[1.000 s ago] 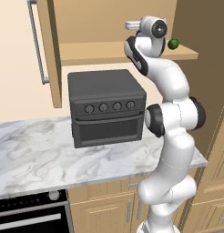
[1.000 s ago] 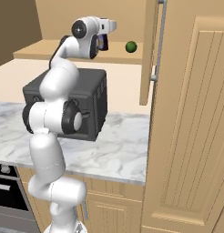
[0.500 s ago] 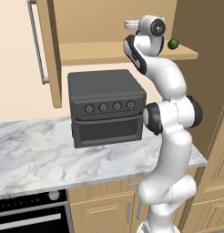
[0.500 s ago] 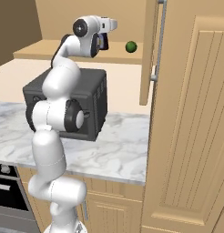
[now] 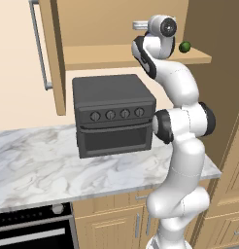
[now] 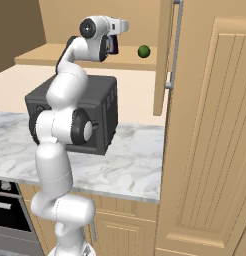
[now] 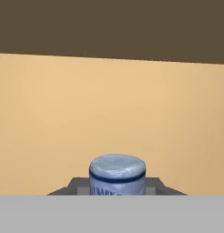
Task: The dining table condiment station is running low on condiment bottle. Refill the condiment station by opening the cabinet and taking the condiment bottle from the cabinet and placing it on the dining table.
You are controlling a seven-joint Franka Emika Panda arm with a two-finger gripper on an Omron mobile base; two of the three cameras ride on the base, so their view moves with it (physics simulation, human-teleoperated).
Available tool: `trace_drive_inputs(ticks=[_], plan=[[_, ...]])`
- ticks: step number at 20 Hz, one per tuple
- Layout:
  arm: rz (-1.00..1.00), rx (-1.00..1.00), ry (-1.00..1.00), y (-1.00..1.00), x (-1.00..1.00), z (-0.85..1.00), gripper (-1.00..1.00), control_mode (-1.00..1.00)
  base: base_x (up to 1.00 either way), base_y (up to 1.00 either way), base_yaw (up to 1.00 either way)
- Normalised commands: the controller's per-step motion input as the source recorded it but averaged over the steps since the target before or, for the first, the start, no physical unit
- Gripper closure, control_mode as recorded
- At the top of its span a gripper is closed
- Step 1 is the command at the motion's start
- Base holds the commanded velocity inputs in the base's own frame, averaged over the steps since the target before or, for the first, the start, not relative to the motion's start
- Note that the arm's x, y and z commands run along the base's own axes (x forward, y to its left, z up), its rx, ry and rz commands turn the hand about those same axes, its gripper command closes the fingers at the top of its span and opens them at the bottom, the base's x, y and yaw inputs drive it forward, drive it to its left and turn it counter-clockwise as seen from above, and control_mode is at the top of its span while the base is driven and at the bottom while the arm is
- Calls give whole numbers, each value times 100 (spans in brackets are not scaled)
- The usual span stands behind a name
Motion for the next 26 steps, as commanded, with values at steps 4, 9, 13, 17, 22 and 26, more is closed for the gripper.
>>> trace_drive_inputs(ticks=[4,9,13,17,22,26], plan=[[0,0,-24,0,-75,0,100,-100,0,0,0],[0,0,-21,3,-100,12,100,-100,0,0,0],[0,-6,0,36,-100,27,100,-100,0,0,0],[2,-4,1,11,-100,41,100,-100,0,0,0],[10,0,0,-12,-100,16,100,-100,0,0,0],[18,0,0,-24,-100,-9,100,-100,0,0,0]])
